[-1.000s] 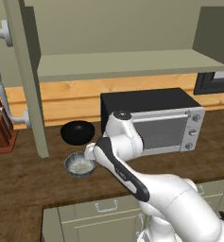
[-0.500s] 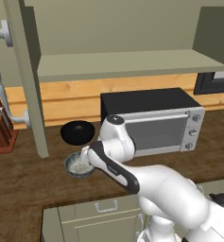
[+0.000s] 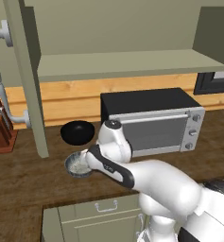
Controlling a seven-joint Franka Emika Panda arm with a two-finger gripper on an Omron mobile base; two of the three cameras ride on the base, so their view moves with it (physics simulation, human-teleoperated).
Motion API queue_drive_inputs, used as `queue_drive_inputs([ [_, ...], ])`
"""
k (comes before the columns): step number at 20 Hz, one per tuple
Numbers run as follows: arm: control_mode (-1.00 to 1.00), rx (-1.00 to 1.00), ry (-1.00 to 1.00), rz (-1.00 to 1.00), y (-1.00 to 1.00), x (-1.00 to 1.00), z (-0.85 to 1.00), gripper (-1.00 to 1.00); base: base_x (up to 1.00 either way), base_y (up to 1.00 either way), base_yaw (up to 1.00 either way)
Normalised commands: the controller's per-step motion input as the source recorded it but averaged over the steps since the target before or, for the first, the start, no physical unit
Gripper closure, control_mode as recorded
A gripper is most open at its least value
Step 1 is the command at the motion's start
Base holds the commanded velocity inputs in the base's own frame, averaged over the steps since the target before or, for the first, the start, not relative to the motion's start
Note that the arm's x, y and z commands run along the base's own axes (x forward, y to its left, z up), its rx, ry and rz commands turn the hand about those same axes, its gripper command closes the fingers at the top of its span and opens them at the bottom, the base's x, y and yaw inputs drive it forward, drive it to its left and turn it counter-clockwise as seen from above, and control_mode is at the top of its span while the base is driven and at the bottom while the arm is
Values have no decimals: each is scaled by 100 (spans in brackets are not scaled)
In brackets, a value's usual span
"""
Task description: Pick up the bowls on the counter and stack them on top of one another in the open cabinet. Place the smaller bowl on top of the larger bowl.
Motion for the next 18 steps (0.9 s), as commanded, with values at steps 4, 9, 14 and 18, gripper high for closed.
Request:
queue_drive_inputs([
  [4, -100, 0, 0, 0, 12, 17, -3, -100, 0, 0, 0],
  [9, -100, 0, 0, 0, 11, 23, -8, -100, 0, 0, 0],
  [14, -100, 0, 0, 0, 0, 13, -14, -100, 0, 0, 0],
  [18, -100, 0, 0, 0, 4, 11, -23, -100, 0, 0, 0],
])
